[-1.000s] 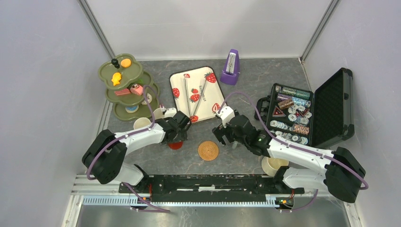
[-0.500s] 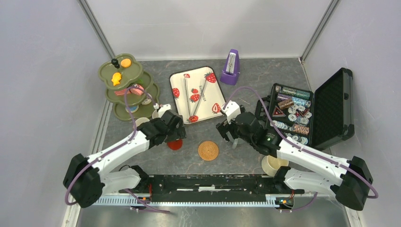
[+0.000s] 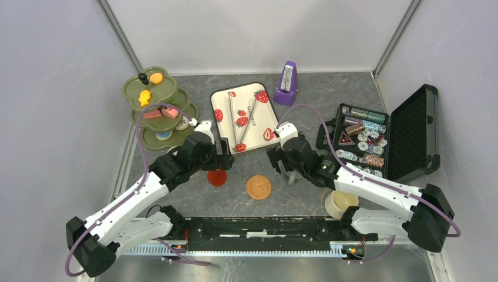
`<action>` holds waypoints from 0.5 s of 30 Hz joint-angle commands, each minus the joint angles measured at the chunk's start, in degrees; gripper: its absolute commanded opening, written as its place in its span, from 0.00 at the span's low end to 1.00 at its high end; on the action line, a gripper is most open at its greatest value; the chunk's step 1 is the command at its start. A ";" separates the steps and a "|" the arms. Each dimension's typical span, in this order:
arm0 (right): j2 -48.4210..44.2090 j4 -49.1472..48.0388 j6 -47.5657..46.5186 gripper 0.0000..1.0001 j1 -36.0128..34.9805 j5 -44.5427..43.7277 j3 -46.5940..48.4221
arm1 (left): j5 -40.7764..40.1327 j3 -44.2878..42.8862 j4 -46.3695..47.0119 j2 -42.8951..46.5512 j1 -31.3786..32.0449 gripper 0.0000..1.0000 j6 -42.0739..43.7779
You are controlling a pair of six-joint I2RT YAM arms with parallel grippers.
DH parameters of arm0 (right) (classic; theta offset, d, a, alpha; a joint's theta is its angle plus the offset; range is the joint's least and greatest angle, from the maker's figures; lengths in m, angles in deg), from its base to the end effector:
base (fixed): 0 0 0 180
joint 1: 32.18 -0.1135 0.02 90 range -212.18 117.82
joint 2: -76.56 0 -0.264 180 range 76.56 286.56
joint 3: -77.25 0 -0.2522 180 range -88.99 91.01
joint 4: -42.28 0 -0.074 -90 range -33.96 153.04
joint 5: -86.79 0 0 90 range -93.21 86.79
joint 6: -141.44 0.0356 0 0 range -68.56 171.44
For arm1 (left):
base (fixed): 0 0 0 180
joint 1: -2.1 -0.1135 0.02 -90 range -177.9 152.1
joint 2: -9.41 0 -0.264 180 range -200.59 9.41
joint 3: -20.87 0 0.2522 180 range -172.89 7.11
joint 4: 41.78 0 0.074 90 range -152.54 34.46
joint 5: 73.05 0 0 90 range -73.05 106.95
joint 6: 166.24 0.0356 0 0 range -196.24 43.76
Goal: Serve the afternoon tea
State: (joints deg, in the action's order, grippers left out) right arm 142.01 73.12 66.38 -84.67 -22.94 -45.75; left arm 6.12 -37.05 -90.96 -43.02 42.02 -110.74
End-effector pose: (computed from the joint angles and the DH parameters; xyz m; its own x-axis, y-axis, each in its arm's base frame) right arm 0.1575 0.1854 0.2485 -0.5240 -0.2841 -0.8029 -0.4683 0.8835 -0.0070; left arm 0.1491 -0.1161 0.2716 -0.7346 -0.1107 -0.6694 0.1335 0.9437 -0.3026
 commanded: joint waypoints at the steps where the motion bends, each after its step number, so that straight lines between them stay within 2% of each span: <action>1: 0.77 4.80 8.33 0.98 0.21 -12.14 6.90 | 6.21 -6.06 4.26 1.23 -0.19 1.00 7.93; 4: -0.07 12.14 11.97 0.98 1.41 -18.16 9.11 | 8.33 -7.40 4.92 0.50 -0.20 1.00 9.31; 7: -3.19 16.36 15.06 0.91 3.38 -19.40 7.71 | 10.43 -8.00 5.31 0.19 -0.19 1.00 10.53; 10: -6.00 18.88 18.20 0.88 5.23 -19.31 5.45 | 12.36 -8.24 6.02 0.22 -0.17 1.00 11.72; 15: -8.97 21.07 19.22 0.89 6.16 -21.23 5.32 | 19.38 -6.14 12.31 -1.90 0.11 1.00 8.48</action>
State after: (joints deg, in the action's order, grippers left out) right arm 135.12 90.61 82.29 -78.83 -40.05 -40.59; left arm 18.28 -43.15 -85.85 -43.17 42.02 -102.76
